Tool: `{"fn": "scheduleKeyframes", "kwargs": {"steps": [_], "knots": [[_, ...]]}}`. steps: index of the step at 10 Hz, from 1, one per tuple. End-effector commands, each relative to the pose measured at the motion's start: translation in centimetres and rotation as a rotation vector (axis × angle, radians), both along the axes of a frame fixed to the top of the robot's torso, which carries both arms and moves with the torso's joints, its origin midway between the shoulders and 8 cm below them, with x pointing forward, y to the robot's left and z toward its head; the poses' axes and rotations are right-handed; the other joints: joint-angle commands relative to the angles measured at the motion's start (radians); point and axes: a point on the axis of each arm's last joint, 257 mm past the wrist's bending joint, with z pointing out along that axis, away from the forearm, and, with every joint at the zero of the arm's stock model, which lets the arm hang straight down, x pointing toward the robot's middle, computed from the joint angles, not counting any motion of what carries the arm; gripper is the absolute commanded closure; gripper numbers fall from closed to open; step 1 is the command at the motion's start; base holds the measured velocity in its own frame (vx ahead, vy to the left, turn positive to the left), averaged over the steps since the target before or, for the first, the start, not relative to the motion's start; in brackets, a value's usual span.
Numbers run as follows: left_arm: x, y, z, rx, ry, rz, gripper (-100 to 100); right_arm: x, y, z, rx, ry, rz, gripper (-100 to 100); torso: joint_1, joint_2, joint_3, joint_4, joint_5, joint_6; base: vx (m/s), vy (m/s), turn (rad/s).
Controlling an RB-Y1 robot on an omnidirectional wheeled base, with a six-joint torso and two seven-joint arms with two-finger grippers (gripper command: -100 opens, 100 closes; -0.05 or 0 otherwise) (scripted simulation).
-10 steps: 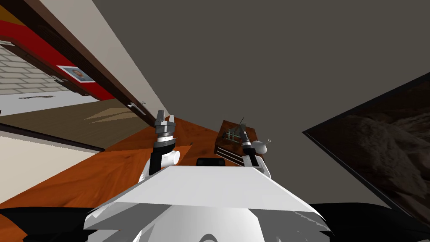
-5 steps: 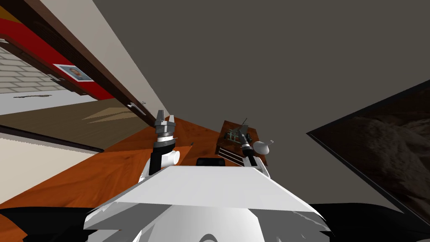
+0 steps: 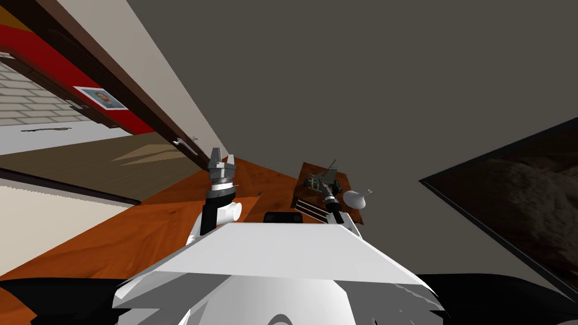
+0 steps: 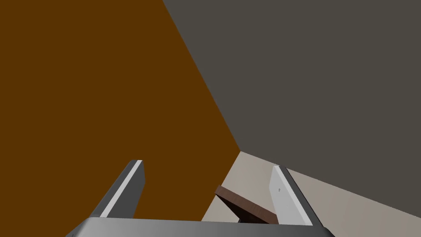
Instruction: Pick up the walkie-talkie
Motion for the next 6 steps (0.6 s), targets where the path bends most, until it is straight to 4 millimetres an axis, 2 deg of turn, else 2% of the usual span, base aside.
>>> {"fn": "scheduleKeyframes", "kwargs": {"steps": [1, 3, 5, 6], "knots": [[0.0, 0.0, 0.0, 0.0, 0.0, 0.0, 0, -0.3, -0.3, -1.5, -0.024, 0.036, -0.005, -100, 0.0, 0.0, 0.0, 0.0, 0.0, 0.0, 0.009, 0.06, 0.006], [0.0, 0.0, 0.0, 0.0, 0.0, 0.0, 0, -0.7, -1.1, -3.6, -0.07, 0.09, -0.009, -100, 0.0, 0.0, 0.0, 0.0, 0.0, 0.0, 0.014, 0.065, 0.017], [0.0, 0.0, 0.0, 0.0, 0.0, 0.0, 0, -1.2, -2.5, -6.8, -0.164, 0.177, -0.009, -100, 0.0, 0.0, 0.0, 0.0, 0.0, 0.0, 0.022, 0.075, 0.056], [0.0, 0.0, 0.0, 0.0, 0.0, 0.0, 0, -1.6, -2.7, -7.6, -0.162, 0.195, -0.013, -100, 0.001, 0.0, 0.0, 0.0, 0.0, 0.0, 0.027, 0.066, 0.014]]}}
